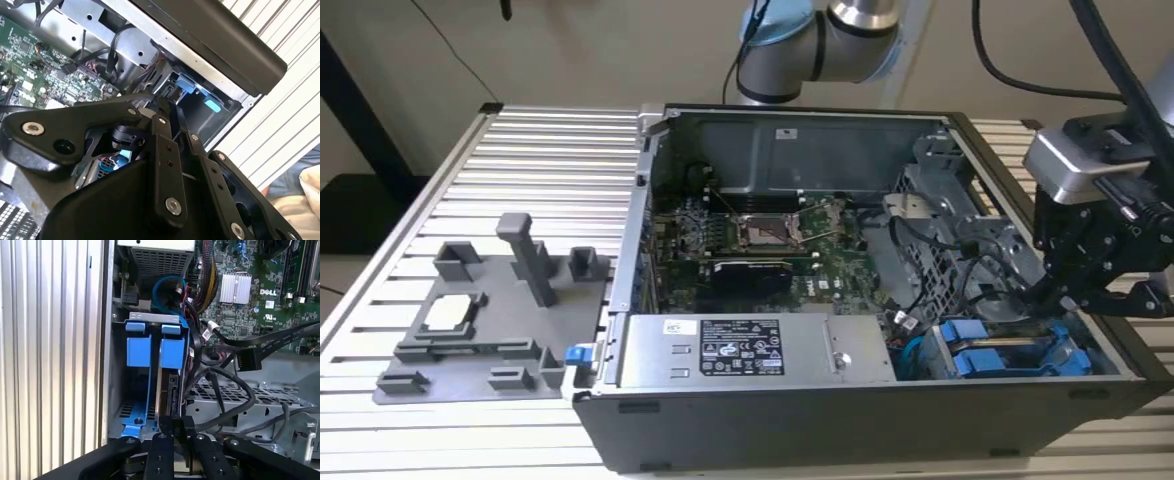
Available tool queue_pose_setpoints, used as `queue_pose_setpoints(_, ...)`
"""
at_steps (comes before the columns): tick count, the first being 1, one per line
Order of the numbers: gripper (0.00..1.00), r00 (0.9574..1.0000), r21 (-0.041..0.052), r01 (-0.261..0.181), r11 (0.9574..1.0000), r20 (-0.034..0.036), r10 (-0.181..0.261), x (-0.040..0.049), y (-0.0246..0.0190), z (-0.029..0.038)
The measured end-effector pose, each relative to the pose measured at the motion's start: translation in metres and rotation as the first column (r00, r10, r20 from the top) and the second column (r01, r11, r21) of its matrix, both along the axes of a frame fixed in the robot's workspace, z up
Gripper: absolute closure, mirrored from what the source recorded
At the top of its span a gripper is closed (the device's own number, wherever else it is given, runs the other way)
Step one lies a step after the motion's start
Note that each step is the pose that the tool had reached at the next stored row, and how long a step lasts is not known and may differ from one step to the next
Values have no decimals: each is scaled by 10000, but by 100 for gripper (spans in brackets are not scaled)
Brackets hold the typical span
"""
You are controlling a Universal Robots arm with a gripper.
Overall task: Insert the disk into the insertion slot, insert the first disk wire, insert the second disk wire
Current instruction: 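Insert the first disk wire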
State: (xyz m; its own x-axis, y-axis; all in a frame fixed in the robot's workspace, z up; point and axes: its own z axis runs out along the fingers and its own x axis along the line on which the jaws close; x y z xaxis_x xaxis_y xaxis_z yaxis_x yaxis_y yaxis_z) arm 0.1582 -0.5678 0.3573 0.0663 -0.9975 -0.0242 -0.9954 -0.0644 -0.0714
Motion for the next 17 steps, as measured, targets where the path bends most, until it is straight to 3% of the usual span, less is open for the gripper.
queue_pose_setpoints(17, 81, 10000, 32, 32, 10000, -25, -32, -10, 5, -150)
